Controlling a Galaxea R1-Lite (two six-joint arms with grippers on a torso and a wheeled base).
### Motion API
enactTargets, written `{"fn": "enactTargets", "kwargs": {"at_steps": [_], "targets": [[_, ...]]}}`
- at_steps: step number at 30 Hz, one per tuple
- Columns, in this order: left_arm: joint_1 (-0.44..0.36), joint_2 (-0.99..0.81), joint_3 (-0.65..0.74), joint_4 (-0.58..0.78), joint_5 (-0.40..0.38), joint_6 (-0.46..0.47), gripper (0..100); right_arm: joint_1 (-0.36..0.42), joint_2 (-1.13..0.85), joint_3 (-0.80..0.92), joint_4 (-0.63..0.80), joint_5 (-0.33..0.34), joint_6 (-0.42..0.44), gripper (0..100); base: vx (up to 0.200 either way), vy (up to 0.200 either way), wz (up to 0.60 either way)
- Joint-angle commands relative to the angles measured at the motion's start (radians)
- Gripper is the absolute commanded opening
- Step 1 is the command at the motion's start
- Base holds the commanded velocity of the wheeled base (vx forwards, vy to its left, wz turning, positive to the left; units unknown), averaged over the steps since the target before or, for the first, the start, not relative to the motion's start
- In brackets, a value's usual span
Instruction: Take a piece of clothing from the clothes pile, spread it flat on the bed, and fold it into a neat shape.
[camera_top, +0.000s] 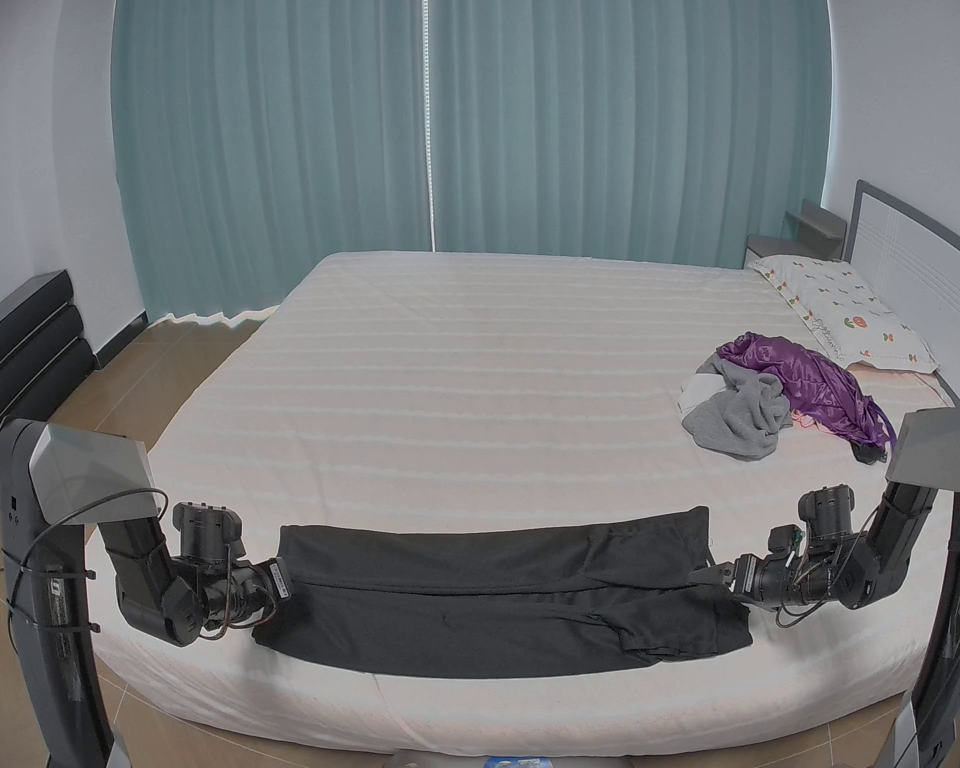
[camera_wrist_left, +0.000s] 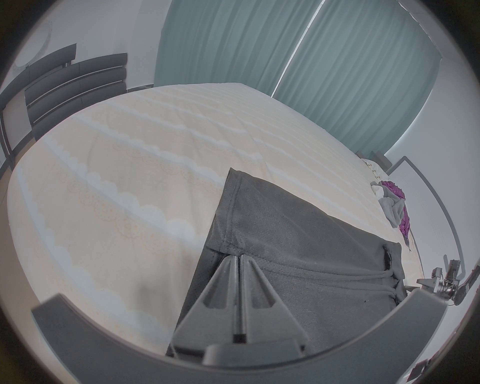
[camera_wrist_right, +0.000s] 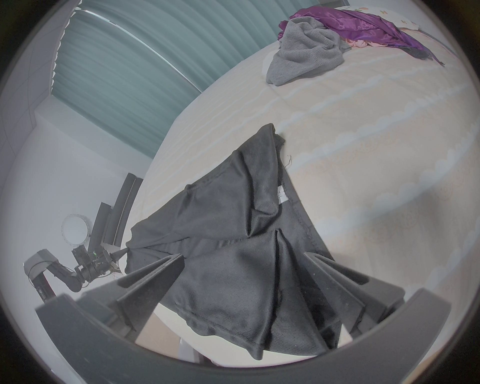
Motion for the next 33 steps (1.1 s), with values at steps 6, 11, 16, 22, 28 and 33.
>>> {"fn": "enactTargets", "kwargs": {"at_steps": [6, 11, 16, 22, 28, 33], "targets": [[-0.003, 0.003, -0.003, 0.000, 0.000, -0.001, 0, 0.001, 0.032, -0.001, -0.001, 0.004, -0.054, 100, 0.000, 0.000, 0.00], [-0.002, 0.005, -0.006, 0.001, 0.000, -0.004, 0, 0.001, 0.046, -0.008, -0.001, 0.002, -0.087, 100, 0.000, 0.000, 0.00], [-0.002, 0.007, -0.006, 0.001, 0.000, -0.006, 0, 0.004, 0.058, -0.007, -0.001, -0.001, -0.124, 0, 0.000, 0.000, 0.00], [-0.002, 0.007, -0.006, 0.001, 0.000, -0.006, 0, 0.012, 0.058, 0.001, -0.015, -0.008, -0.126, 0, 0.000, 0.000, 0.00], [-0.002, 0.007, -0.004, 0.001, 0.000, -0.004, 0, -0.010, 0.049, -0.004, -0.017, -0.007, -0.116, 0, 0.000, 0.000, 0.00], [-0.002, 0.007, -0.006, 0.001, 0.001, -0.004, 0, -0.028, 0.042, -0.014, -0.023, -0.005, -0.104, 0, 0.000, 0.000, 0.00]]}}
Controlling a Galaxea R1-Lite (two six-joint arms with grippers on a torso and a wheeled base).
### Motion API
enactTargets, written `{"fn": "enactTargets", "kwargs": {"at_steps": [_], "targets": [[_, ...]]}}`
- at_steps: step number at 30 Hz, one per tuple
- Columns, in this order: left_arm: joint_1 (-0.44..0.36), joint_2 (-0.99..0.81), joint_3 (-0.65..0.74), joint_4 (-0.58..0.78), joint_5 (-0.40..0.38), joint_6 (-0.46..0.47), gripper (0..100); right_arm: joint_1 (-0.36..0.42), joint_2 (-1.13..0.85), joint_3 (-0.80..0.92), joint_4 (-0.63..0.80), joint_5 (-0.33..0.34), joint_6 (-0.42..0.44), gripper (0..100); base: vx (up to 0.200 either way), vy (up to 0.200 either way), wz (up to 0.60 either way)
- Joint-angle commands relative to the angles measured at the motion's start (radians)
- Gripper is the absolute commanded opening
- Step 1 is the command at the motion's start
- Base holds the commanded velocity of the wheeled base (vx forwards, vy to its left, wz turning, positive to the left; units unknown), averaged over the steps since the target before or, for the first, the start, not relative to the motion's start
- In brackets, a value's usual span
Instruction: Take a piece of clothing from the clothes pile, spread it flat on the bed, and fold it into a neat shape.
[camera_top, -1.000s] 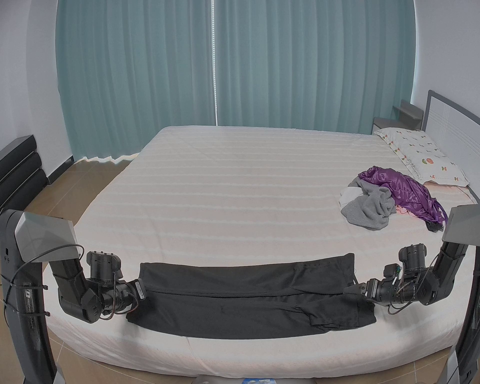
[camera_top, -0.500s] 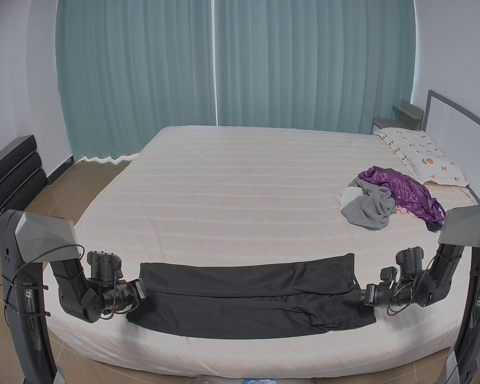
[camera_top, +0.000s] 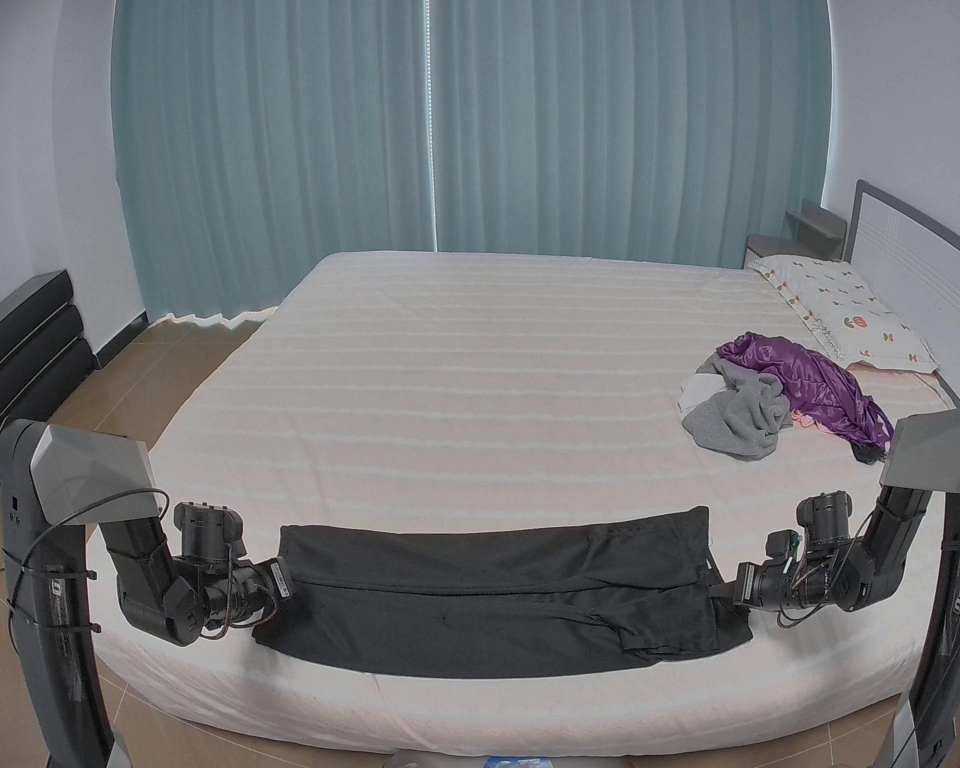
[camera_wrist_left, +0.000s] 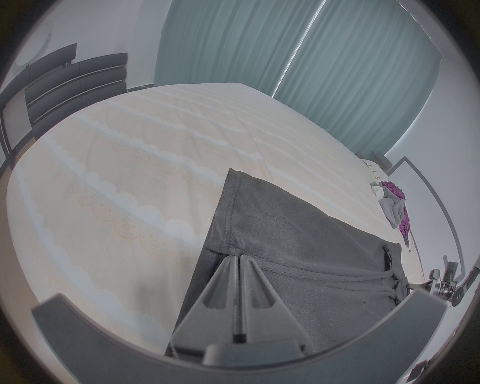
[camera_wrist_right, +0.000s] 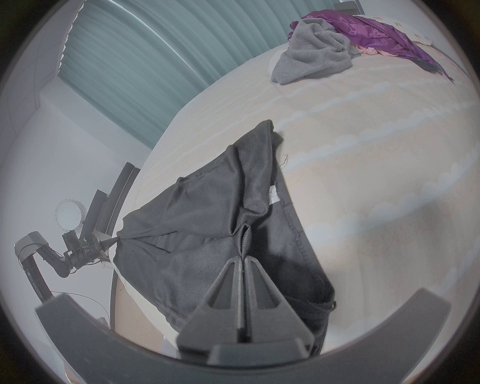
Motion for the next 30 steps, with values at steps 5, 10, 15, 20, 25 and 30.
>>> {"fn": "enactTargets", "kwargs": {"at_steps": [5, 10, 15, 20, 25, 30], "targets": [[0.002, 0.003, -0.004, 0.000, 0.001, 0.000, 0, -0.021, -0.002, -0.006, -0.042, -0.002, 0.044, 0, 0.000, 0.000, 0.00], [0.003, 0.006, -0.005, 0.000, 0.001, 0.000, 0, -0.021, 0.015, -0.012, -0.068, -0.010, 0.071, 0, 0.000, 0.000, 0.00], [0.003, 0.011, -0.007, 0.000, 0.001, 0.000, 0, -0.021, 0.049, -0.030, -0.070, -0.039, 0.073, 0, 0.000, 0.000, 0.00], [0.003, 0.018, -0.011, 0.000, 0.001, -0.002, 0, -0.016, 0.061, -0.049, -0.070, -0.057, 0.073, 0, 0.000, 0.000, 0.00], [0.003, 0.018, -0.016, 0.000, 0.001, -0.003, 0, -0.013, 0.062, -0.052, -0.070, -0.059, 0.074, 0, 0.000, 0.000, 0.00], [0.006, 0.014, -0.013, 0.000, 0.001, -0.008, 100, -0.013, 0.061, -0.058, -0.070, -0.057, 0.087, 100, 0.000, 0.000, 0.00]]}}
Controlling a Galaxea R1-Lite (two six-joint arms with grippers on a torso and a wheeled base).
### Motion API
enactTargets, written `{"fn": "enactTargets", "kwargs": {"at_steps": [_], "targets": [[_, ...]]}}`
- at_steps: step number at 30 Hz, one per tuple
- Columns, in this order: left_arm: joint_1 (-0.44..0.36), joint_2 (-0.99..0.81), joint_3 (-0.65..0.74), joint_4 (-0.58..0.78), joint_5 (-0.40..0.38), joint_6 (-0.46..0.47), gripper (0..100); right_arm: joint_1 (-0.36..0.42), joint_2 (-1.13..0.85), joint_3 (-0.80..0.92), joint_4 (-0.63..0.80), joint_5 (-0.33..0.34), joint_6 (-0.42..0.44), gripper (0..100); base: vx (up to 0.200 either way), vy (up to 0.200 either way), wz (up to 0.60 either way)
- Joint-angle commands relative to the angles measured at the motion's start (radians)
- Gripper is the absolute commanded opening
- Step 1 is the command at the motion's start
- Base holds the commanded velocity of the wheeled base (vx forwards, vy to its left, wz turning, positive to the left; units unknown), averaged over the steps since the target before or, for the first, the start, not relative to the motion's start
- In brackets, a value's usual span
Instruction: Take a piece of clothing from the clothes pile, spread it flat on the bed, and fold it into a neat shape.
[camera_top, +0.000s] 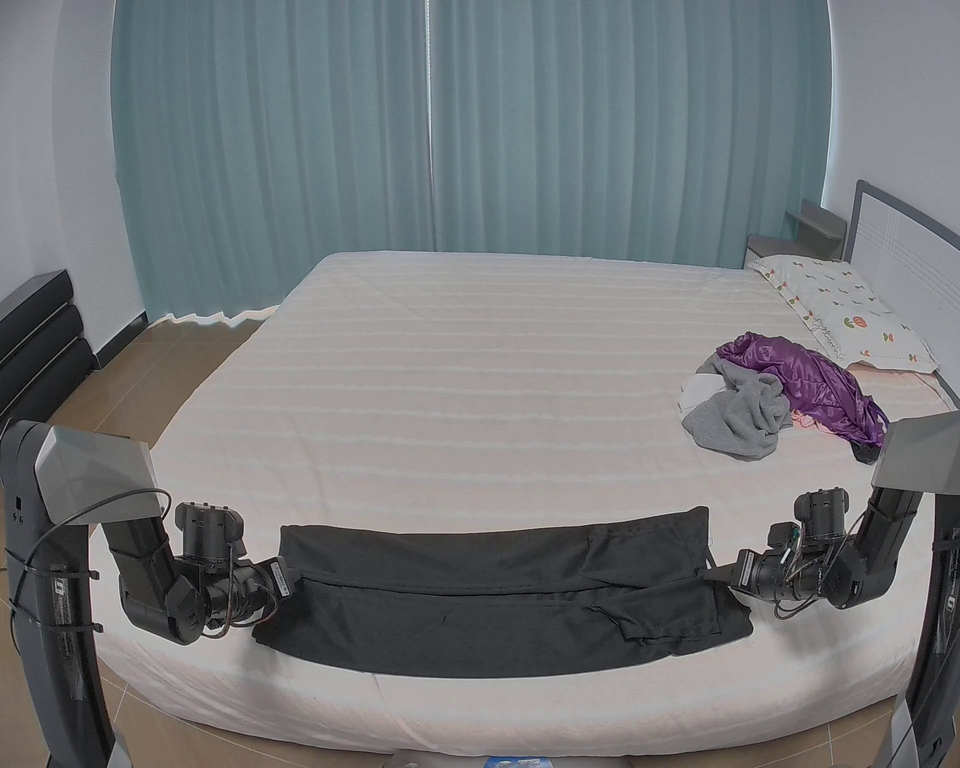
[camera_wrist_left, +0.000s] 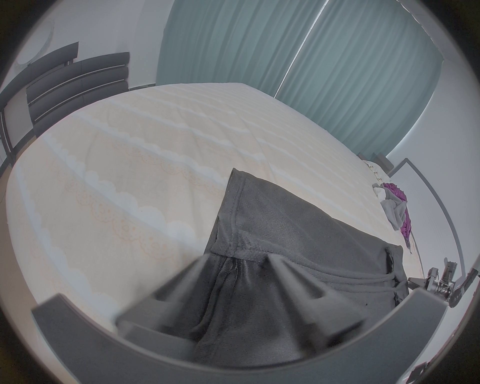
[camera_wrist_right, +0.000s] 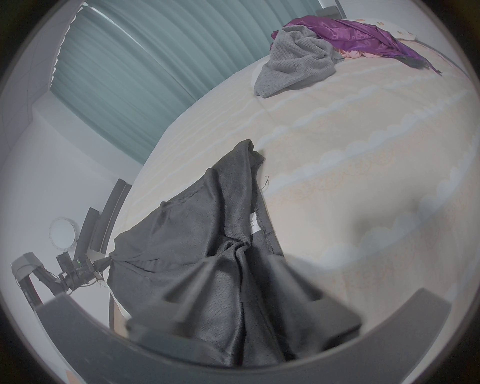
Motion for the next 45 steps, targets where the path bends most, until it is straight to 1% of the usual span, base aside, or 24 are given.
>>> {"fn": "enactTargets", "kwargs": {"at_steps": [1, 6, 8, 12, 13, 15, 17, 18, 20, 25, 28, 33, 36, 40, 42, 44, 45], "targets": [[0.004, -0.008, 0.003, -0.001, -0.002, -0.002, 100, 0.000, -0.001, -0.002, 0.000, 0.002, 0.020, 100, 0.000, 0.000, 0.00], [0.021, -0.044, 0.015, 0.001, -0.005, -0.003, 100, -0.010, -0.033, -0.002, -0.002, 0.010, 0.101, 100, 0.000, 0.000, 0.00], [0.038, -0.081, 0.023, 0.005, -0.016, -0.002, 100, -0.028, -0.044, -0.002, -0.002, 0.017, 0.141, 100, 0.000, 0.000, 0.00], [0.053, -0.106, 0.020, 0.005, -0.037, -0.005, 100, -0.045, -0.036, -0.016, -0.019, 0.050, 0.201, 100, 0.000, 0.000, 0.00], [0.053, -0.104, 0.020, 0.004, -0.042, -0.006, 100, -0.046, -0.033, -0.018, -0.028, 0.054, 0.215, 100, 0.000, 0.000, 0.00], [0.053, -0.098, 0.020, 0.004, -0.073, -0.014, 100, -0.043, -0.030, -0.010, -0.082, 0.066, 0.275, 100, 0.000, 0.000, 0.00], [0.053, -0.098, 0.015, 0.004, -0.088, -0.029, 100, -0.043, -0.027, -0.004, -0.116, 0.066, 0.307, 100, 0.000, 0.000, 0.00], [0.055, -0.100, 0.009, 0.004, -0.103, -0.051, 100, -0.042, -0.026, 0.002, -0.149, 0.068, 0.341, 100, 0.000, 0.000, 0.00], [0.059, -0.101, 0.002, 0.004, -0.114, -0.071, 100, -0.036, -0.021, 0.009, -0.174, 0.066, 0.365, 100, 0.000, 0.000, 0.00], [0.061, -0.104, -0.034, 0.013, -0.119, -0.072, 100, -0.036, -0.013, 0.009, -0.188, 0.065, 0.368, 100, 0.000, 0.000, 0.00], [0.061, -0.100, -0.087, 0.027, -0.119, -0.074, 100, -0.036, -0.013, 0.010, -0.188, 0.065, 0.368, 100, 0.000, 0.000, 0.00], [0.062, -0.107, -0.204, 0.163, -0.119, -0.072, 100, -0.036, -0.013, 0.012, -0.188, 0.065, 0.367, 100, 0.000, 0.000, 0.00], [0.067, -0.106, -0.244, 0.212, -0.120, -0.066, 100, -0.036, -0.013, 0.016, -0.189, 0.065, 0.364, 100, 0.000, 0.000, 0.00], [0.068, -0.095, -0.244, 0.217, -0.129, -0.043, 100, -0.036, -0.013, 0.019, -0.191, 0.065, 0.364, 100, 0.000, 0.000, 0.00], [0.068, -0.071, -0.228, 0.219, -0.157, -0.008, 100, -0.036, -0.013, 0.022, -0.194, 0.065, 0.362, 100, 0.000, 0.000, 0.00], [0.065, -0.049, -0.225, 0.216, -0.156, 0.032, 100, -0.036, -0.013, 0.024, -0.194, 0.065, 0.361, 100, 0.000, 0.000, 0.00], [0.065, -0.049, -0.225, 0.216, -0.156, 0.032, 100, -0.036, -0.013, 0.024, -0.194, 0.065, 0.361, 100, 0.000, 0.000, 0.00]]}}
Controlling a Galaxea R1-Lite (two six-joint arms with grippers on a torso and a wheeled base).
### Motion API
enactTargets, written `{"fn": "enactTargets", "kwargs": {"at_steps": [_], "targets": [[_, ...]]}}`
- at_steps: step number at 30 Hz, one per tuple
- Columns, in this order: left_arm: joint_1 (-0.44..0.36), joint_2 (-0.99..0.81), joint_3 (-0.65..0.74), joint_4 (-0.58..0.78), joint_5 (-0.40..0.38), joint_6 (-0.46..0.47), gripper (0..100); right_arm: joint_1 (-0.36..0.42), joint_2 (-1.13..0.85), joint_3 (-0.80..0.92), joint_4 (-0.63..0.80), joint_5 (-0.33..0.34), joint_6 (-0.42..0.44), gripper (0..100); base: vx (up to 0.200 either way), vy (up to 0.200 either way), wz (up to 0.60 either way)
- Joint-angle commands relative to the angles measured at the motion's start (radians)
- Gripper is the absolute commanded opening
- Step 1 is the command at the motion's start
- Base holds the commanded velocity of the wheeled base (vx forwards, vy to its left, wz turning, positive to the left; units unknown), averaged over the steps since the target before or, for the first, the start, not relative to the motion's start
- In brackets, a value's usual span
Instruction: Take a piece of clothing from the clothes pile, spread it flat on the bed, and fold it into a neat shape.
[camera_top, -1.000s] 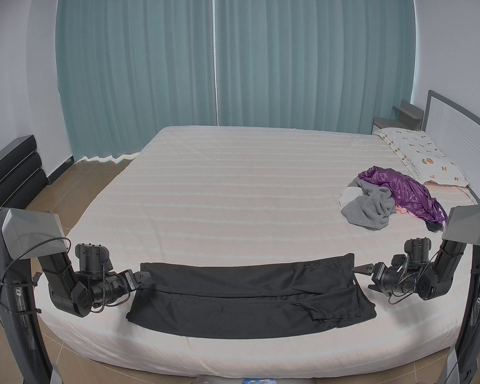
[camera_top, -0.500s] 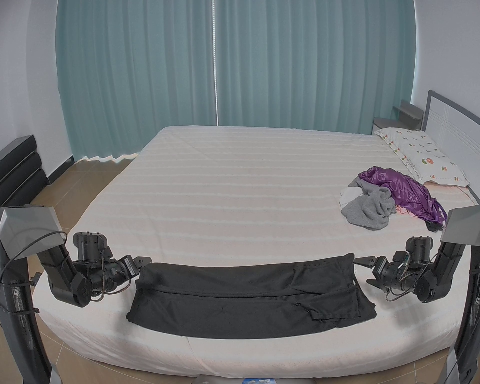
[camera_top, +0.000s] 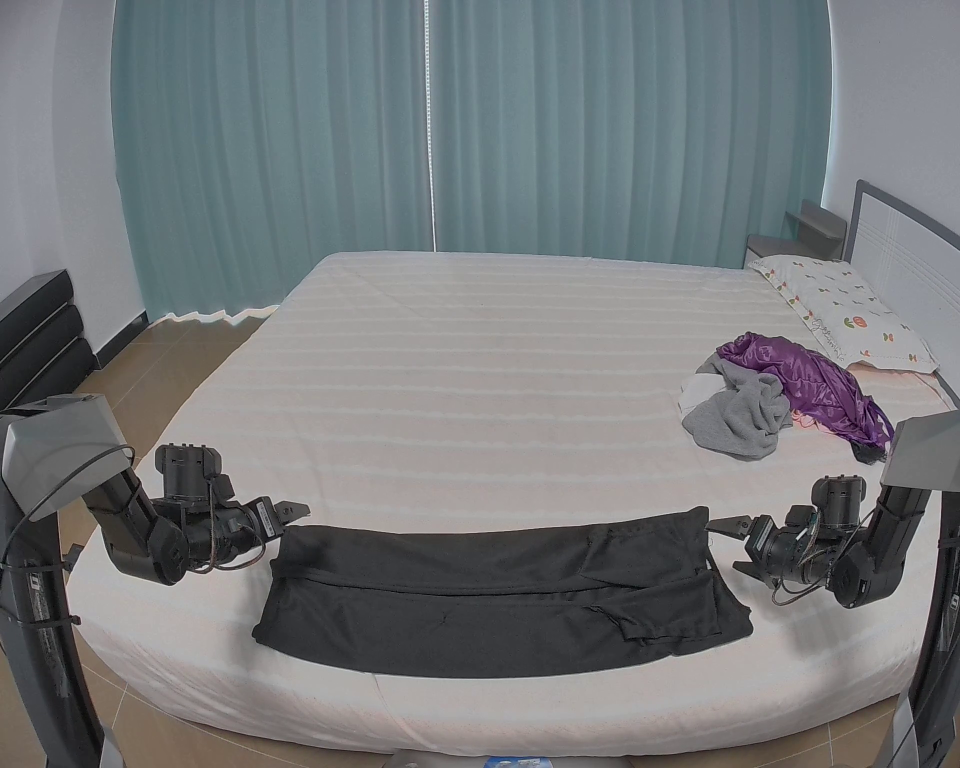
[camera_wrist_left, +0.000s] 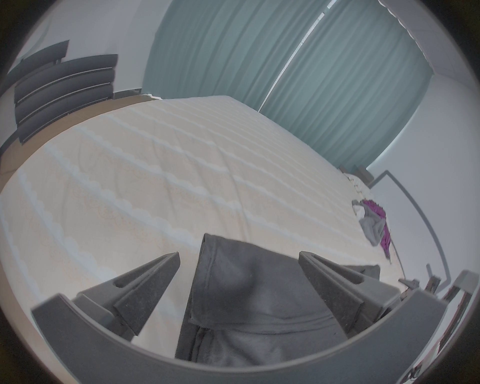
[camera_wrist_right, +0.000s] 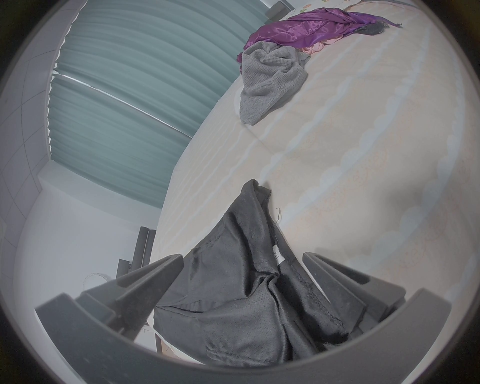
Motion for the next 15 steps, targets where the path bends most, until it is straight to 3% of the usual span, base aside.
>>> {"fn": "enactTargets", "kwargs": {"at_steps": [1, 15], "targets": [[-0.002, 0.040, 0.020, 0.000, -0.005, 0.041, 100, 0.000, 0.002, 0.009, -0.001, 0.000, -0.001, 100, 0.000, 0.000, 0.00], [-0.035, 0.079, 0.060, -0.008, 0.006, 0.108, 100, 0.000, 0.009, 0.020, -0.029, 0.000, -0.001, 100, 0.000, 0.000, 0.00]]}}
